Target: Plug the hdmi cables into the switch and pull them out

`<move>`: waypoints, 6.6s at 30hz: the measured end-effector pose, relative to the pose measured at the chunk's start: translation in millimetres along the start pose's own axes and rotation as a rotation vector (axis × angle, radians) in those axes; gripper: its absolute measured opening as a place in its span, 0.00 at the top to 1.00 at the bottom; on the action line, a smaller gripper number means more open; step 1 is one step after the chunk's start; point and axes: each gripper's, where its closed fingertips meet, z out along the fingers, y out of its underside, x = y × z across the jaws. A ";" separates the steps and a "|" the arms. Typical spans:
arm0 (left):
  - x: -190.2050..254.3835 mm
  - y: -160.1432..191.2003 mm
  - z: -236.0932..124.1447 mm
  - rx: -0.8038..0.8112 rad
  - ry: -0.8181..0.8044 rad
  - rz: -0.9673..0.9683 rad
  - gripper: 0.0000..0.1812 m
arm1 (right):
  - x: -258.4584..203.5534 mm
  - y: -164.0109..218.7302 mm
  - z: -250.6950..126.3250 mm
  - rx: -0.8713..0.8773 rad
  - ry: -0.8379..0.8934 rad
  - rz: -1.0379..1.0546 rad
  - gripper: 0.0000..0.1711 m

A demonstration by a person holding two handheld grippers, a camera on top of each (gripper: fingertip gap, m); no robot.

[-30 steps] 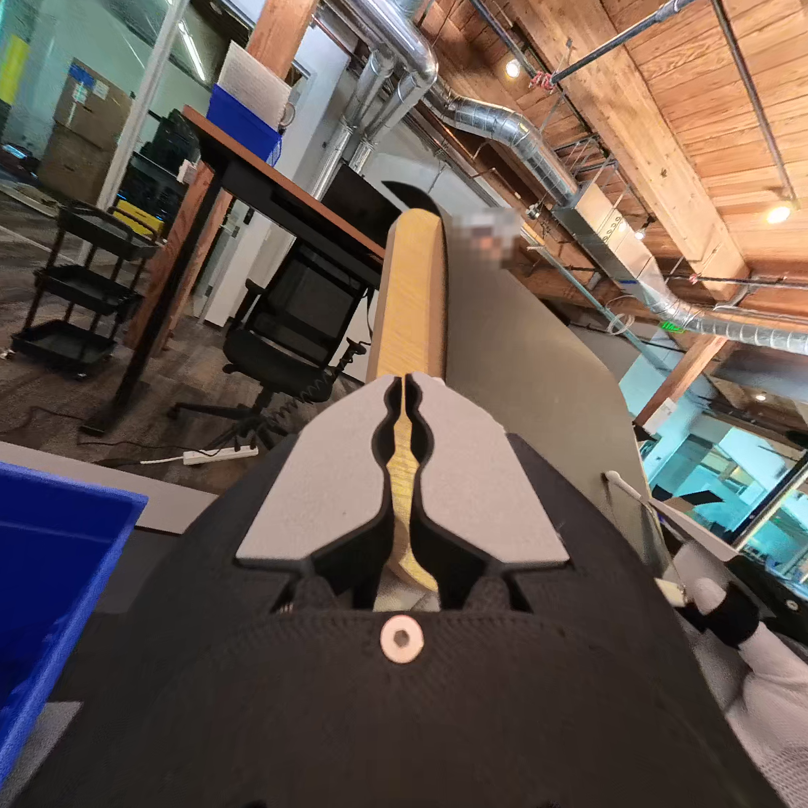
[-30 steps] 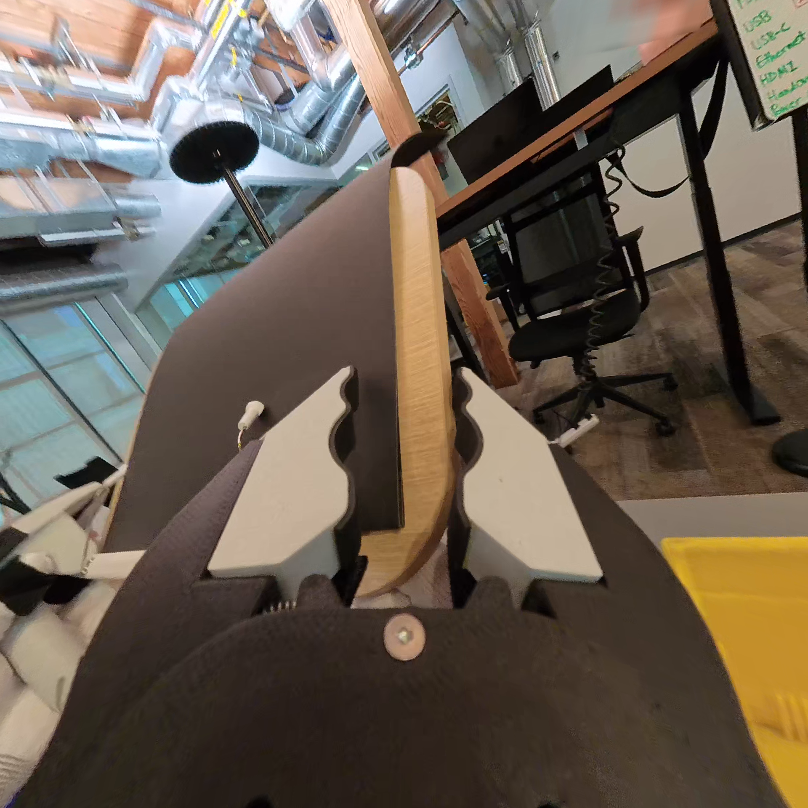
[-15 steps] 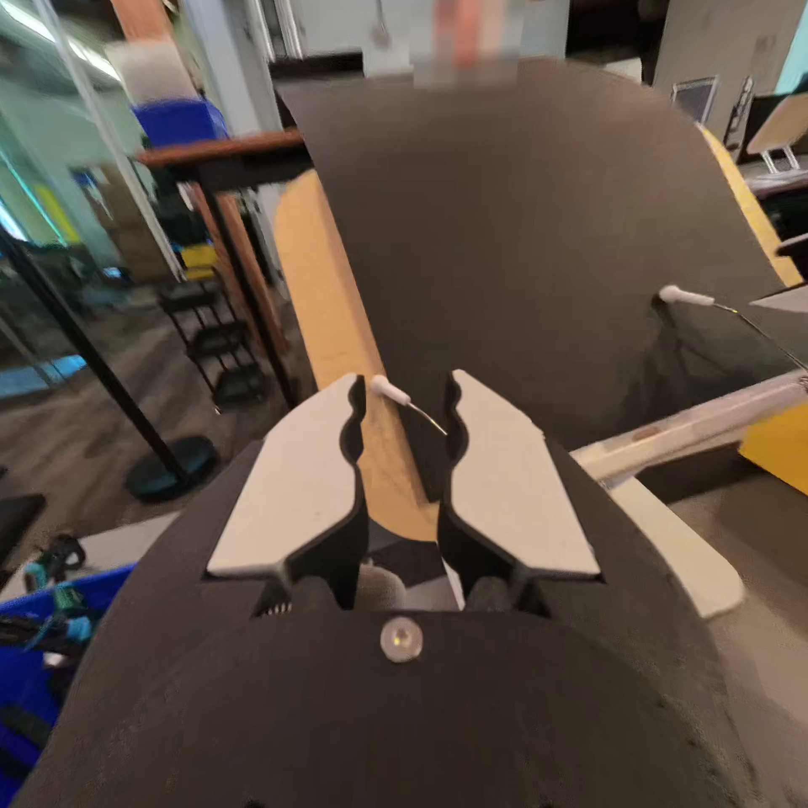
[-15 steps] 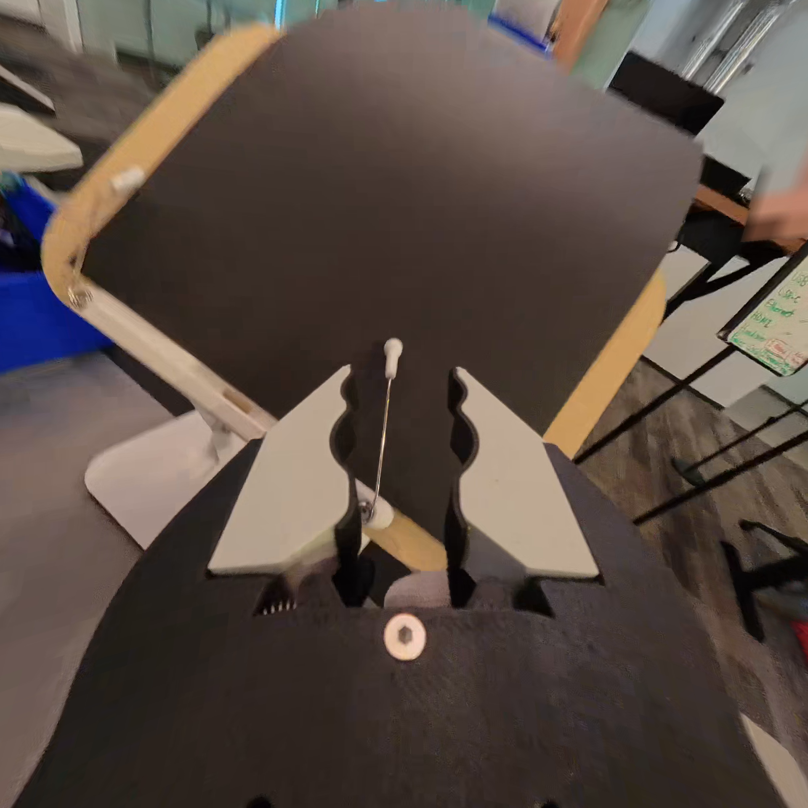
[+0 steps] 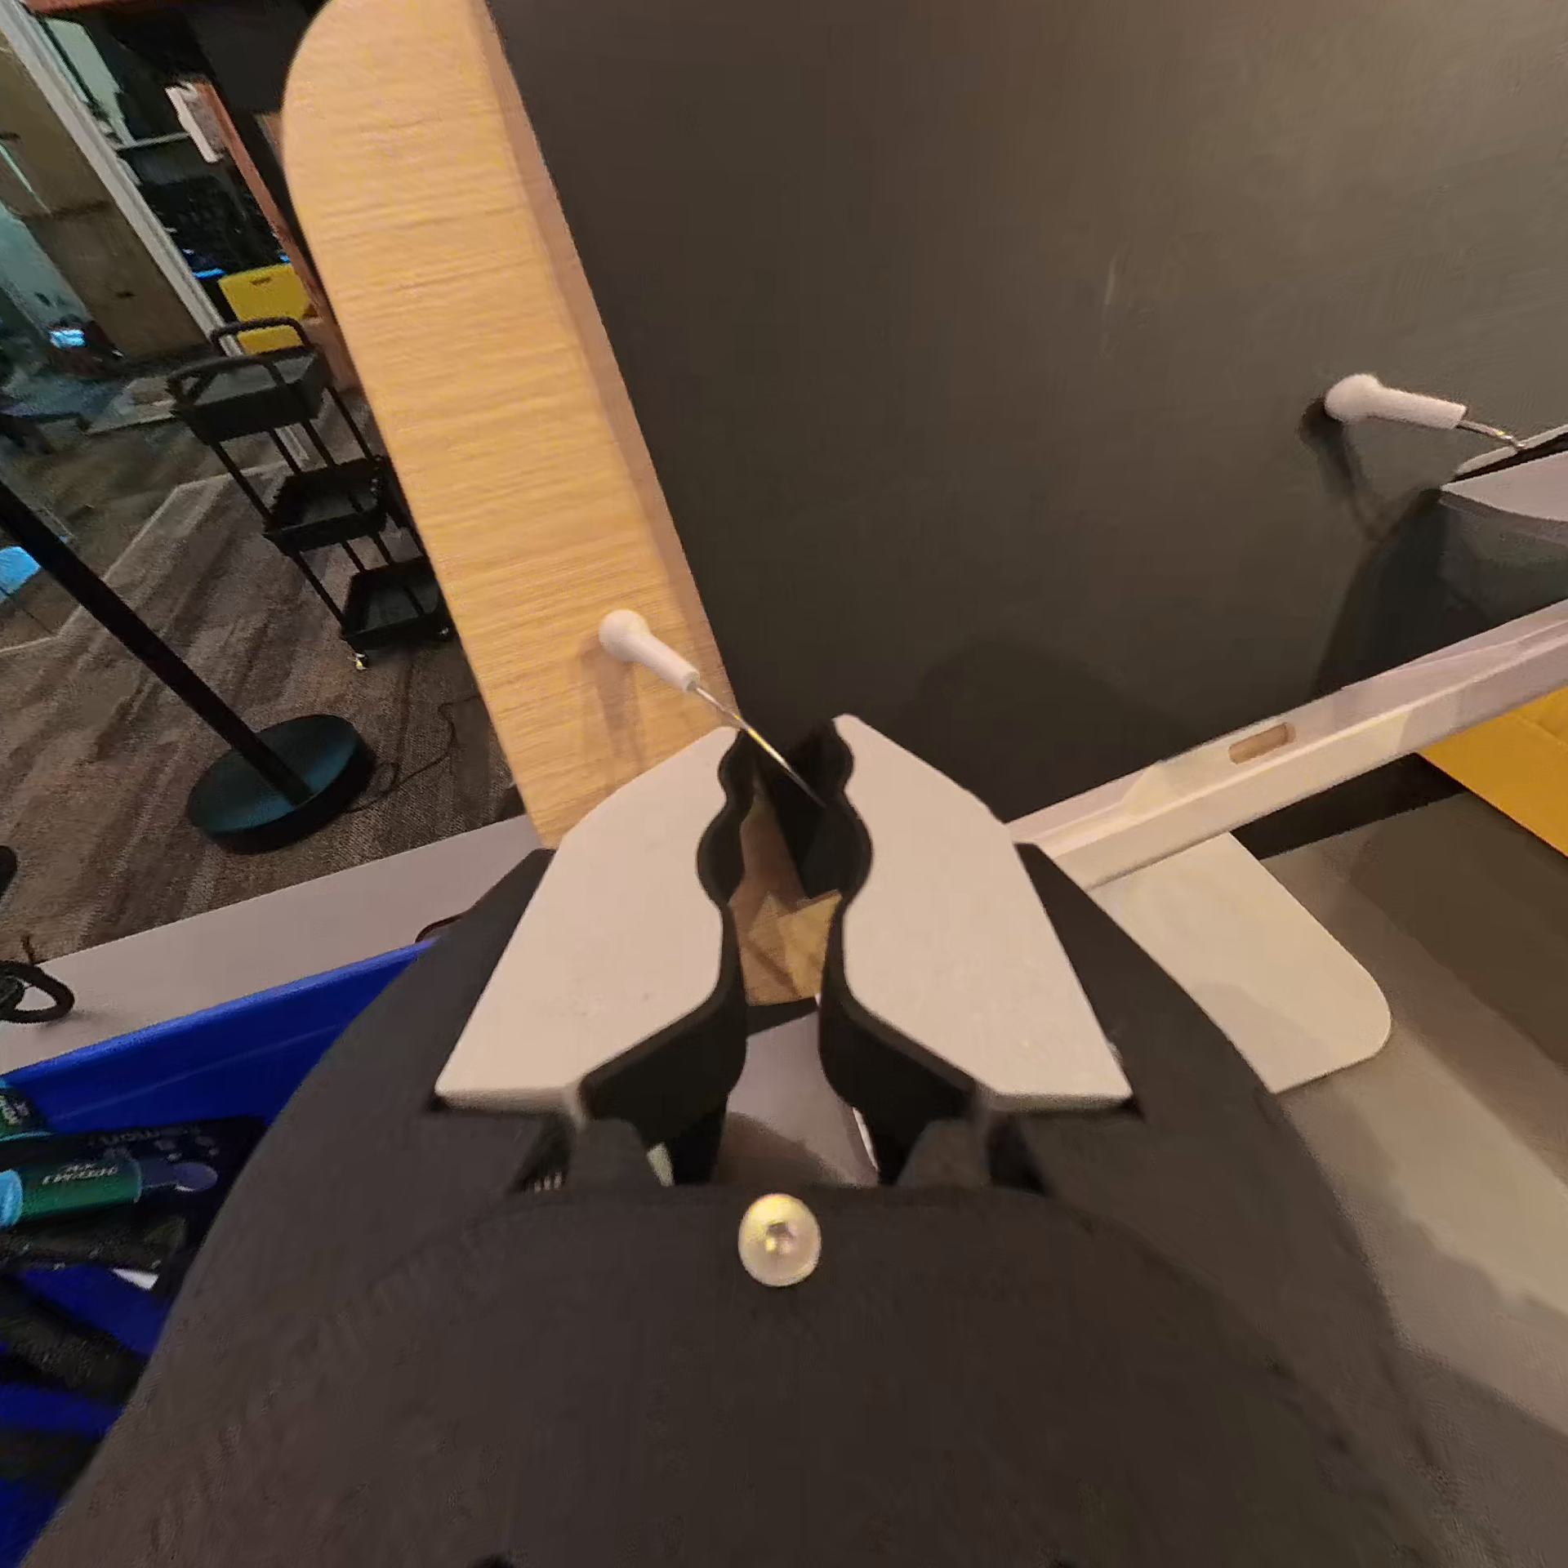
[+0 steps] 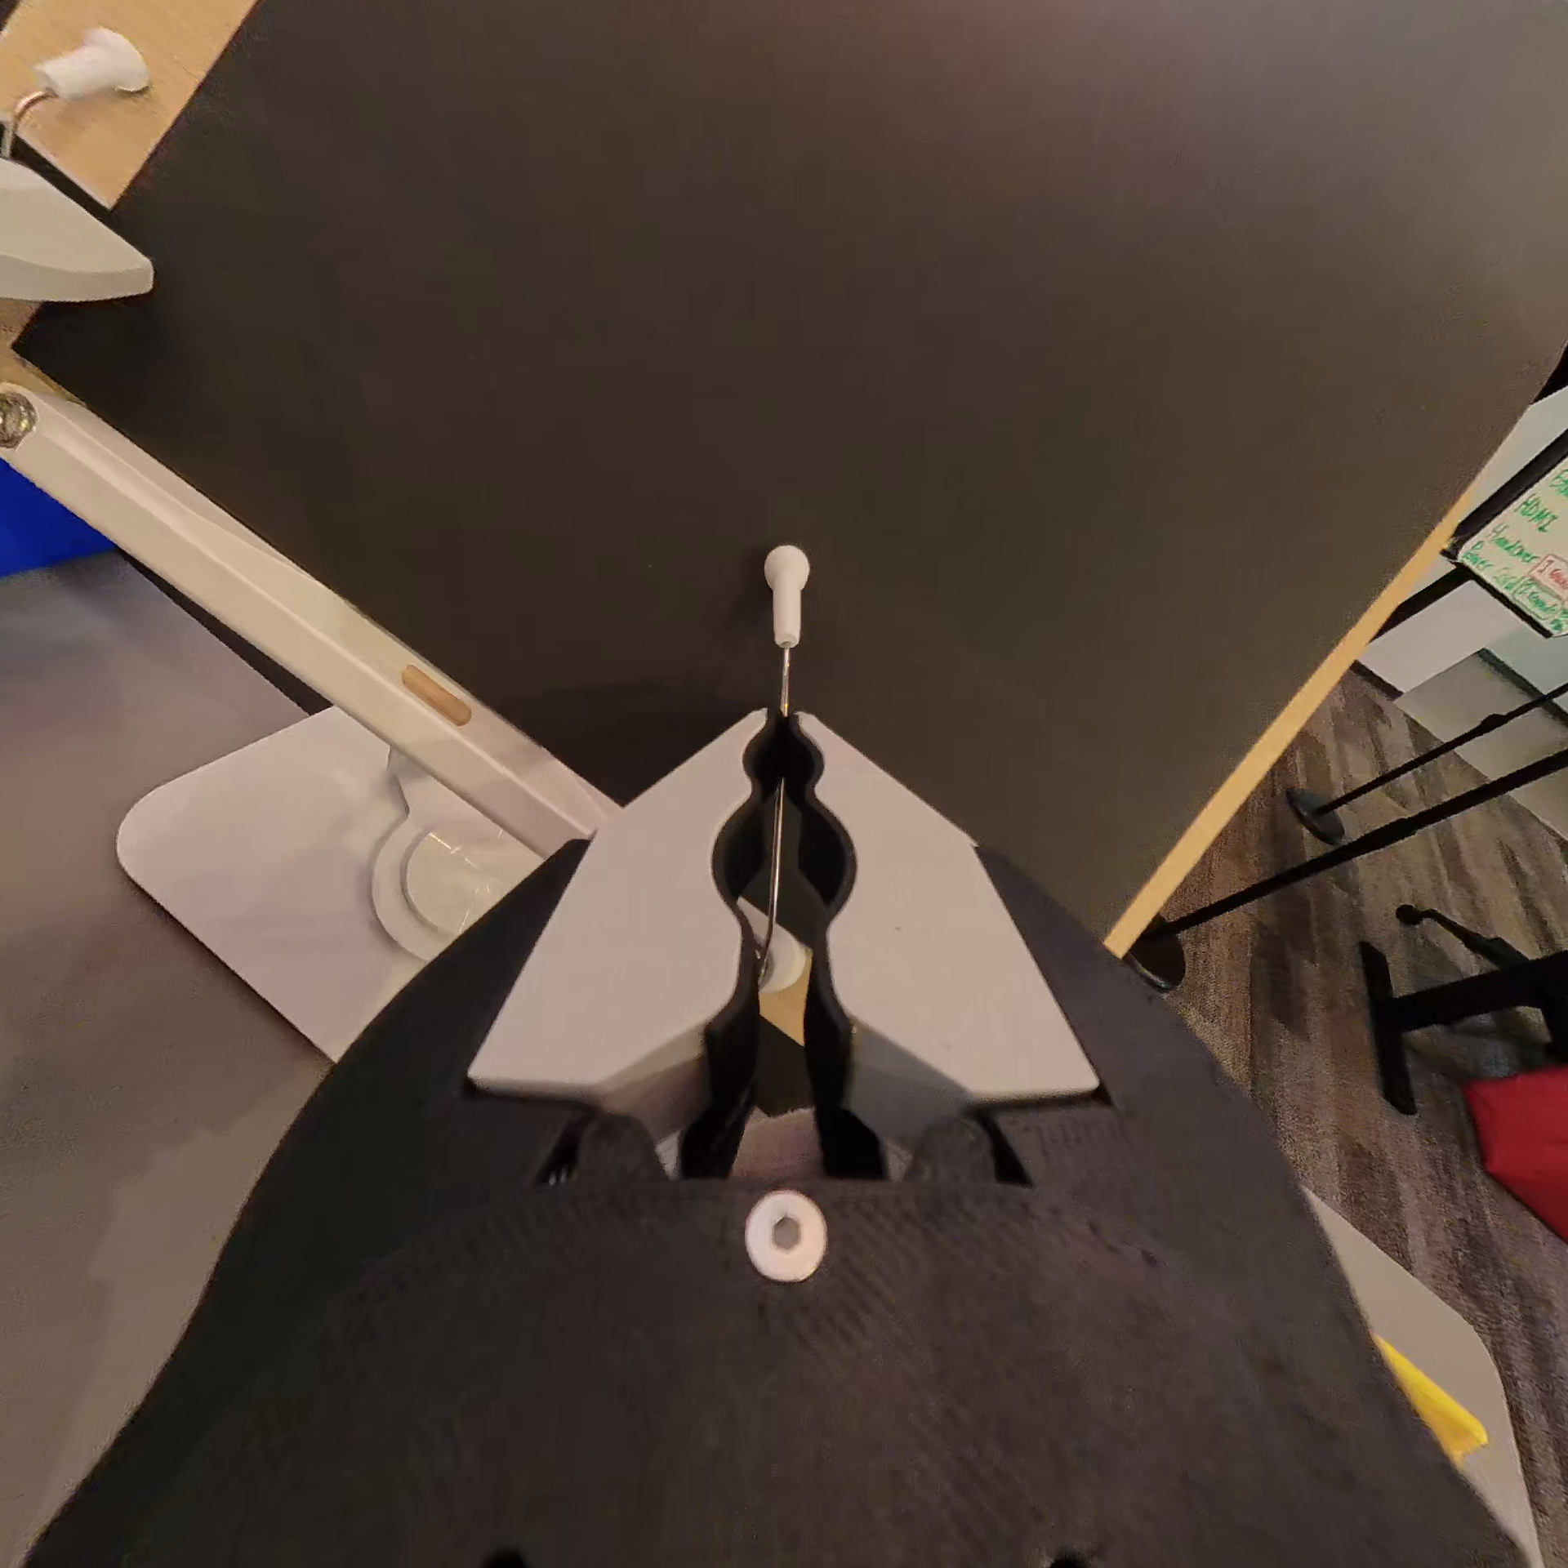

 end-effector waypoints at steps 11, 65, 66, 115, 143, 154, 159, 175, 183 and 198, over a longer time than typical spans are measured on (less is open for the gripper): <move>4.7 -10.8 -2.5 0.144 -0.067 0.024 0.96 | 3.2 -1.2 -1.9 0.071 -0.046 0.123 1.00; -22.7 -2.8 11.4 0.001 0.112 0.002 0.51 | 55.0 2.9 -1.4 0.257 -0.026 0.476 0.37; -22.6 -3.1 11.5 0.007 0.114 0.002 0.51 | 53.7 2.4 -1.4 0.255 -0.034 0.473 0.36; -24.0 -1.3 9.1 -0.001 0.122 -0.003 0.53 | 53.1 1.6 0.5 0.255 0.024 0.440 0.38; -25.6 -1.0 7.5 0.002 0.122 0.004 0.55 | -7.4 -6.2 1.2 0.106 -0.076 0.011 1.00; -25.2 0.0 8.9 -0.001 0.131 -0.019 0.55 | 38.5 4.8 -0.5 0.225 0.086 0.488 1.00; -29.0 2.6 1.7 -0.050 0.139 -0.014 0.56 | 58.4 -8.2 -15.5 0.278 0.175 0.399 0.65; -16.5 26.3 -2.5 -0.189 0.242 0.023 0.55 | 59.3 39.5 5.6 0.209 -0.134 0.835 0.65; -19.7 19.2 11.6 -0.095 0.253 -0.088 0.57 | 55.6 42.4 -8.6 0.220 -0.078 0.869 0.69; 46.4 73.4 -77.1 -0.399 0.408 0.377 0.60 | -61.3 109.5 -65.4 -0.237 -0.185 0.215 0.58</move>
